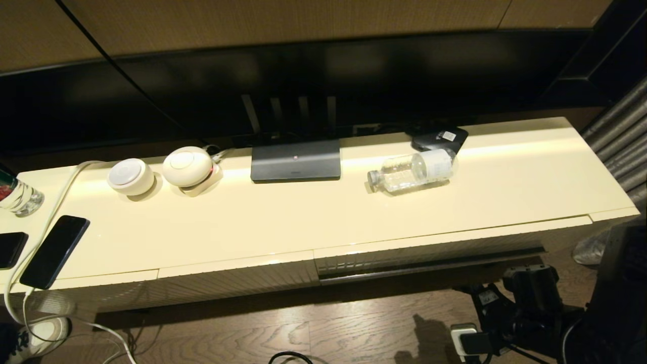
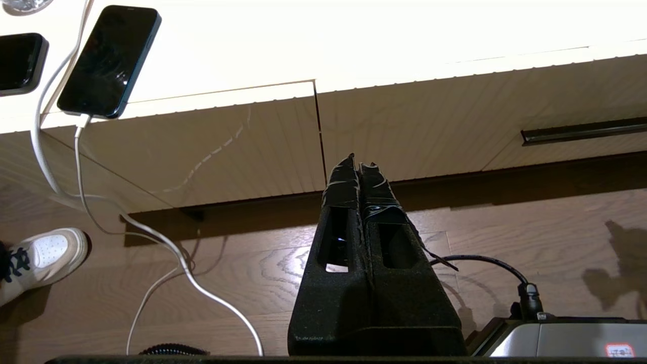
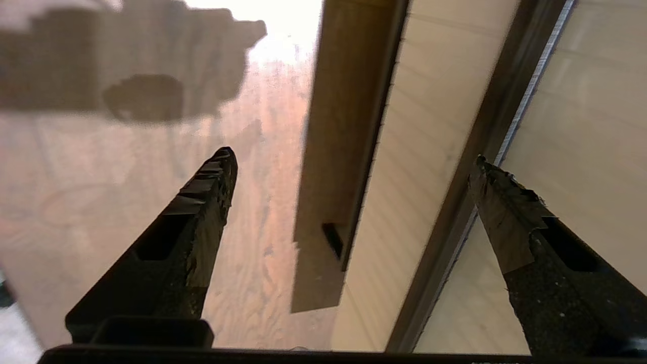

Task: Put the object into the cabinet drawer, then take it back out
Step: Open the drawer

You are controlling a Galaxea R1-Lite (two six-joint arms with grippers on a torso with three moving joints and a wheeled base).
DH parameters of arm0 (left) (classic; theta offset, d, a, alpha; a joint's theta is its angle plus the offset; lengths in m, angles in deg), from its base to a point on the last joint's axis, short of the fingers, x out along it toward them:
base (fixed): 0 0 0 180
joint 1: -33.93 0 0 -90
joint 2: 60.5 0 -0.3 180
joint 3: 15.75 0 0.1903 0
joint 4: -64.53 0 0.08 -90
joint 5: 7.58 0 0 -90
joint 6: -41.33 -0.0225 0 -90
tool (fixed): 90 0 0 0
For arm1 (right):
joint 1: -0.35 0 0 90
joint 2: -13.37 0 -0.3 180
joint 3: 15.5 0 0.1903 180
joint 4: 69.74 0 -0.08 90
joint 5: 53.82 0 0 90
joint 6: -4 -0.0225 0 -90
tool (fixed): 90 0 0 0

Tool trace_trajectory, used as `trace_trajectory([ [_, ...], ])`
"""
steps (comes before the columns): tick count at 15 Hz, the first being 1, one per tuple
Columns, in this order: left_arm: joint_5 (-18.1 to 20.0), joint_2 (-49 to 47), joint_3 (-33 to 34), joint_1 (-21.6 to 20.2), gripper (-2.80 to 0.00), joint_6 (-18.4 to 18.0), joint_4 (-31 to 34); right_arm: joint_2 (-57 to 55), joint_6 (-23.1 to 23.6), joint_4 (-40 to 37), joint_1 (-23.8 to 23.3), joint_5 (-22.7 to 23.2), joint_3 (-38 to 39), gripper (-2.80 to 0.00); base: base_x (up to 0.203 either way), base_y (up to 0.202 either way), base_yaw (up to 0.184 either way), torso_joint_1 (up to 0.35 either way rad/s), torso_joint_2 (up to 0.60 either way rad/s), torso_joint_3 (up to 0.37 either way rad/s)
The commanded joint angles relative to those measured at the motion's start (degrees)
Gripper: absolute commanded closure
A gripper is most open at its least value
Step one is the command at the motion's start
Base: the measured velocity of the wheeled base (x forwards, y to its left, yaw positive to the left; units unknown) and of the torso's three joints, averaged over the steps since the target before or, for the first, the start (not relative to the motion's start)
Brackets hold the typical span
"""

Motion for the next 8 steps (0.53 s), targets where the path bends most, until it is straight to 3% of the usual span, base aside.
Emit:
trace_trajectory([
  [1, 0.00, -0.07, 0.18, -0.11, 0.00, 0.00, 0.01, -1.80, 0.24, 0.37, 0.01, -0.07, -2.77, -2.80, 0.000, 0.000, 0.000, 0.000, 0.00, 0.000],
  [8, 0.00, -0.07, 0.18, -0.02, 0.00, 0.00, 0.01, -5.15, -4.24, 0.29, 0.12, -0.89, -8.17, -2.80, 0.000, 0.000, 0.000, 0.000, 0.00, 0.000],
])
